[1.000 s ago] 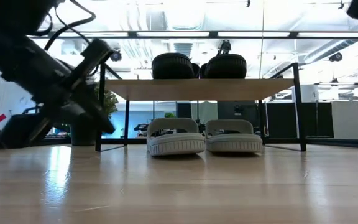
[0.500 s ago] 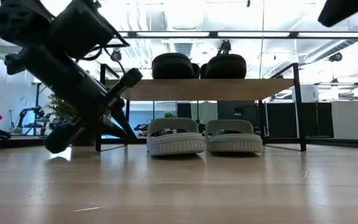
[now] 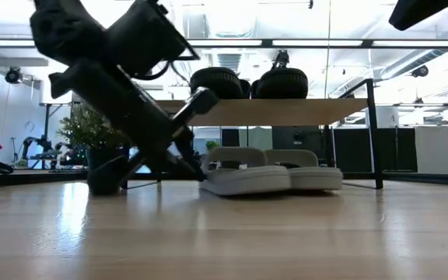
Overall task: Pick and place slides into the shelf
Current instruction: Adjust the gray slides
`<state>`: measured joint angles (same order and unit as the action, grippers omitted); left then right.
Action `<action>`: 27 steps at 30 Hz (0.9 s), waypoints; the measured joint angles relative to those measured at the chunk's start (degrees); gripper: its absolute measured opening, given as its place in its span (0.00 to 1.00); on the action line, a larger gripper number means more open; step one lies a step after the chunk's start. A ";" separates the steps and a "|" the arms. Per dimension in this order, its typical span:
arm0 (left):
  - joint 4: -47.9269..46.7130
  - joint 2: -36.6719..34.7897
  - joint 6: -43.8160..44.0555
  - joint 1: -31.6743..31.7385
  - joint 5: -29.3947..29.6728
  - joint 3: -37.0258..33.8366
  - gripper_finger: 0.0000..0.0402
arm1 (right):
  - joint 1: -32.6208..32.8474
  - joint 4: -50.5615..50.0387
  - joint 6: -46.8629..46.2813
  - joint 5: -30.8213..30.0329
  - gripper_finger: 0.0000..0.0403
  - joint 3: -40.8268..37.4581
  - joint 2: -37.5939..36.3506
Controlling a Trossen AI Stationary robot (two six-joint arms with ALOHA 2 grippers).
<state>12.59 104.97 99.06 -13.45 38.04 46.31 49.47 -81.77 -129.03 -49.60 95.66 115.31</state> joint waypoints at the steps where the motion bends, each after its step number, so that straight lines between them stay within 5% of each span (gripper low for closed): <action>1: -0.01 0.24 -0.46 0.00 0.01 0.64 0.00 | 0.00 0.10 0.01 0.00 0.02 0.00 0.00; 7: -2.81 -4.51 -10.54 -0.10 1.06 0.04 0.00 | 0.00 0.41 -0.08 2.37 0.02 0.00 0.00; 17: -18.14 -25.24 -24.88 -12.13 -0.19 -1.36 0.00 | -3.37 5.41 1.07 26.70 0.02 -9.53 -2.07; 23: -26.22 -32.89 -19.11 -21.60 5.43 -1.36 0.00 | -12.99 22.04 6.72 26.43 0.02 -23.56 -7.40; 27: -33.64 -33.58 -13.32 -25.14 7.50 -1.49 0.00 | -18.46 23.87 10.78 27.67 0.02 -29.66 -9.94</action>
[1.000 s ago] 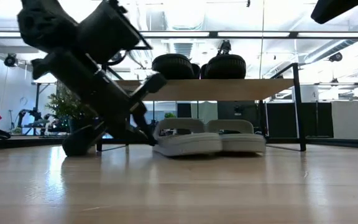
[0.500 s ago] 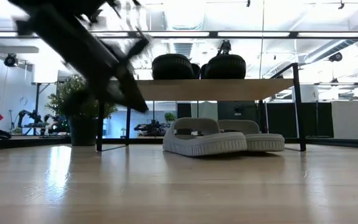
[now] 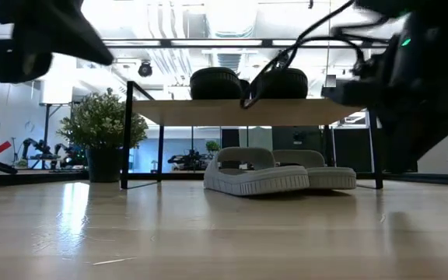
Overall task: Pick and place slides into the shelf
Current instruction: Adjust the gray slides
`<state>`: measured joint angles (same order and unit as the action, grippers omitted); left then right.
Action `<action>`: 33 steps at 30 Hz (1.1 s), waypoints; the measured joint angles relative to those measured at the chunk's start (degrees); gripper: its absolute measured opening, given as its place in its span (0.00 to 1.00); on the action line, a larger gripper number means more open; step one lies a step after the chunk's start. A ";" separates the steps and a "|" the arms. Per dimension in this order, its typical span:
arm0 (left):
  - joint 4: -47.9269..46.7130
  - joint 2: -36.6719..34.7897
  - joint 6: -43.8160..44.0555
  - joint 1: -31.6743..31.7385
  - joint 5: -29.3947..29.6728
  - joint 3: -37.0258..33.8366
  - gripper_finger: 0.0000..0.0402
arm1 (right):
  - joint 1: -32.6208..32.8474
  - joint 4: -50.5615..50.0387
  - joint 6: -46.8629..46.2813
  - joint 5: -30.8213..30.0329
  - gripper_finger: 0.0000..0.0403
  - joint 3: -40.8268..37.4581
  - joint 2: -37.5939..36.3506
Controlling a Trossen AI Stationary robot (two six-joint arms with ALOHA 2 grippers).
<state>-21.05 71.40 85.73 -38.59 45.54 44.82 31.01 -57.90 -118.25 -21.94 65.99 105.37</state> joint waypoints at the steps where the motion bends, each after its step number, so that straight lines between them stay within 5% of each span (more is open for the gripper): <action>1: -0.53 0.06 0.91 -0.58 0.02 0.00 0.00 | -0.61 0.12 0.15 -0.19 0.02 -1.01 -0.85; 15: -0.05 1.33 2.54 -3.10 -0.04 0.15 0.00 | -11.49 11.08 11.69 -2.54 0.02 -11.00 -4.77; 33: -0.58 1.33 2.41 -3.17 -0.51 0.13 0.00 | -13.36 18.44 21.03 -8.95 0.02 -6.98 -4.73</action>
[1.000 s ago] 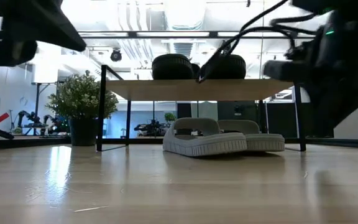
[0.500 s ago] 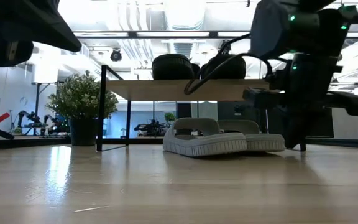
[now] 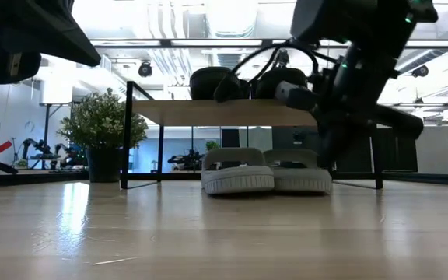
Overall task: Pick and place slides into the shelf
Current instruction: Adjust the gray slides, then move the left gray slide under the shelf
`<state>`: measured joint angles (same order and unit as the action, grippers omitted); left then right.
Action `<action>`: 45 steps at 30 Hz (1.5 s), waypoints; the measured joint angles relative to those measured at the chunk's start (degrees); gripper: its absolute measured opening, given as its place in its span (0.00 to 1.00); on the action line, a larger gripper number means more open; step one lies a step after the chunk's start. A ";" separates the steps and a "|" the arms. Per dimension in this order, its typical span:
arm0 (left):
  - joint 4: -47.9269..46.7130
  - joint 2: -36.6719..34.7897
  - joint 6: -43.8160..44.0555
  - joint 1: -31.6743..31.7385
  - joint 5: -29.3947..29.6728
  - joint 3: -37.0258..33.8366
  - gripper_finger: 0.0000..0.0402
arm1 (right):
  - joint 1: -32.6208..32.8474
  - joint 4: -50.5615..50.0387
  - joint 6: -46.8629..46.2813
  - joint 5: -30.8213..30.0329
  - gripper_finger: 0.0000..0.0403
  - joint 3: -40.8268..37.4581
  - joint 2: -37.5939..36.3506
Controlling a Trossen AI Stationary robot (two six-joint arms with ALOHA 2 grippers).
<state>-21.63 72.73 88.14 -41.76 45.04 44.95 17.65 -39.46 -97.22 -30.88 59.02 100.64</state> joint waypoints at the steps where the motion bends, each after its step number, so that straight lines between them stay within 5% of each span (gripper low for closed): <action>1: 0.00 0.00 0.00 0.00 0.00 0.00 0.00 | 0.00 -0.08 0.75 -0.08 0.02 0.43 0.00; 13: 0.09 0.00 -0.07 0.00 0.01 0.00 0.00 | 4.54 -7.50 -5.11 1.12 0.02 0.93 1.36; 26: 0.13 0.00 -0.48 -0.02 -0.02 0.02 0.00 | 3.61 4.16 4.75 1.04 0.02 2.76 7.79; 34: 0.88 0.00 -1.10 -0.02 -1.22 0.02 0.00 | 7.42 -9.89 0.52 2.77 0.02 7.40 7.48; 37: 3.07 0.67 -7.95 0.02 -3.87 0.04 0.00 | 11.20 -17.04 -2.99 2.74 0.02 10.56 7.41; 45: 14.26 12.26 -36.44 2.15 -5.57 2.10 0.00 | 19.89 -17.33 -11.92 2.04 0.02 16.61 7.39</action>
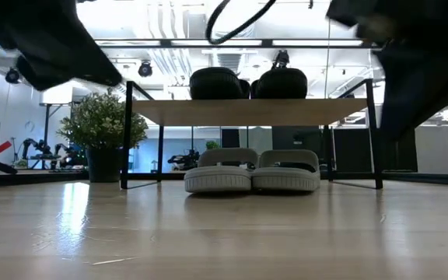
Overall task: Pick and place slides into the shelf
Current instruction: Move the left gray slide under the shelf
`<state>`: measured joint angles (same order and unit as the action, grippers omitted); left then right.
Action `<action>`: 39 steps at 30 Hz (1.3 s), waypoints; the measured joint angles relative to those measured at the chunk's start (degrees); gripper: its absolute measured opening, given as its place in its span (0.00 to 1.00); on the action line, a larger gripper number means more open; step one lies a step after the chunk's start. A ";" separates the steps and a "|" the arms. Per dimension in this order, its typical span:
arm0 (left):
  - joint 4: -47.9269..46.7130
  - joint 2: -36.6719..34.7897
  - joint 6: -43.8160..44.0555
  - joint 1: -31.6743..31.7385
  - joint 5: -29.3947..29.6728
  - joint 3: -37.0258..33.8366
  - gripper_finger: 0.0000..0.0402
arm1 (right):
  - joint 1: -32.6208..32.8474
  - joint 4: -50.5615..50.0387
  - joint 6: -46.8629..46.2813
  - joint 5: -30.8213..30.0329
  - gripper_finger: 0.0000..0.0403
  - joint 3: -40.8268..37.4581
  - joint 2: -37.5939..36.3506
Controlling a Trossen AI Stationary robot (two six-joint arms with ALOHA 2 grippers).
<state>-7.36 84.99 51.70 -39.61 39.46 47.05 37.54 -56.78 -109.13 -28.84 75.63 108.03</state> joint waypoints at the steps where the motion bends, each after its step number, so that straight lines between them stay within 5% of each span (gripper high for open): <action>1: 2.16 2.11 -3.15 0.47 -0.09 0.40 0.00 | 0.82 -0.31 -2.54 -0.34 0.02 0.41 0.00; 7: 18.92 13.47 -13.02 5.08 -9.19 2.13 0.00 | 5.49 -6.84 -17.65 -3.57 0.02 3.66 -0.02; 13: 19.94 18.86 -14.02 9.88 -9.38 4.87 0.00 | 7.55 -12.80 -17.84 -3.17 0.02 8.75 -0.04; 30: 20.07 20.52 -28.44 24.26 -9.01 4.78 0.00 | 8.11 -15.05 -17.30 -3.87 0.02 10.30 -0.04; 39: 21.34 20.31 -31.32 26.40 -8.94 4.80 0.00 | 8.09 -15.18 -17.30 -4.26 0.02 9.44 -0.04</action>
<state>13.98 105.30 20.38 -13.21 30.52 51.86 45.63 -71.96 -126.43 -33.10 85.06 107.98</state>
